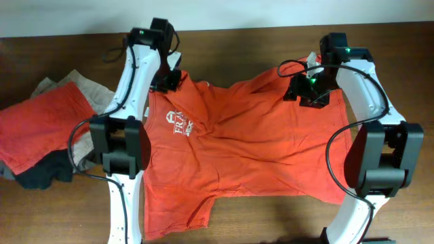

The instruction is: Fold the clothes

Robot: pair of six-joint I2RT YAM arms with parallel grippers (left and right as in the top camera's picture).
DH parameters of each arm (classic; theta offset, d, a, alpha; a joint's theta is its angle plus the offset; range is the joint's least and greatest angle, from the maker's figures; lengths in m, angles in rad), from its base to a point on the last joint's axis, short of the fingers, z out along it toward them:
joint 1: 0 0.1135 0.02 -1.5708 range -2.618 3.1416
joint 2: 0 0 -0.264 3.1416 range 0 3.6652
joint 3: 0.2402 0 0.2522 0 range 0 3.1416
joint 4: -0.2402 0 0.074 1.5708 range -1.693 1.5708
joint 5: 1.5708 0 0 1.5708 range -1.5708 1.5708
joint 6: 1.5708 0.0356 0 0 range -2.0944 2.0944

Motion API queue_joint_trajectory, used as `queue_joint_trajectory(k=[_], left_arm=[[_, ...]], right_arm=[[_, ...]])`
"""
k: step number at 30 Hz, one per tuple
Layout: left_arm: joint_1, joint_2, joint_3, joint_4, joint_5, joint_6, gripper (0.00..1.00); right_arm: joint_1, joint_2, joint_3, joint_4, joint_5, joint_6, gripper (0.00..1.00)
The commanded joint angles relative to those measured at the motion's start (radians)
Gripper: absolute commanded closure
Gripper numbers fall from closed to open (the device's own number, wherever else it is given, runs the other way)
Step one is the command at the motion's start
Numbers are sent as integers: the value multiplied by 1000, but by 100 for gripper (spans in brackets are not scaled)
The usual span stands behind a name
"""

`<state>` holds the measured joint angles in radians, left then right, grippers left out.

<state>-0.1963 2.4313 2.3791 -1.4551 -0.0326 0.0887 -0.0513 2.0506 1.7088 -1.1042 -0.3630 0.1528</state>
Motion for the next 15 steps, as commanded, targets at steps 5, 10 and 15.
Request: queue_joint_trajectory(k=[5,10,15], left_arm=[[3,-6,132,-209,8,-51,100],[3,-6,126,-208,7,-50,99],[3,-6,126,-132,7,-50,95]], right_arm=[[5,11,-5,-2,9,-7,41],[5,11,-5,1,9,-7,41],[5,11,-5,0,9,-7,41]])
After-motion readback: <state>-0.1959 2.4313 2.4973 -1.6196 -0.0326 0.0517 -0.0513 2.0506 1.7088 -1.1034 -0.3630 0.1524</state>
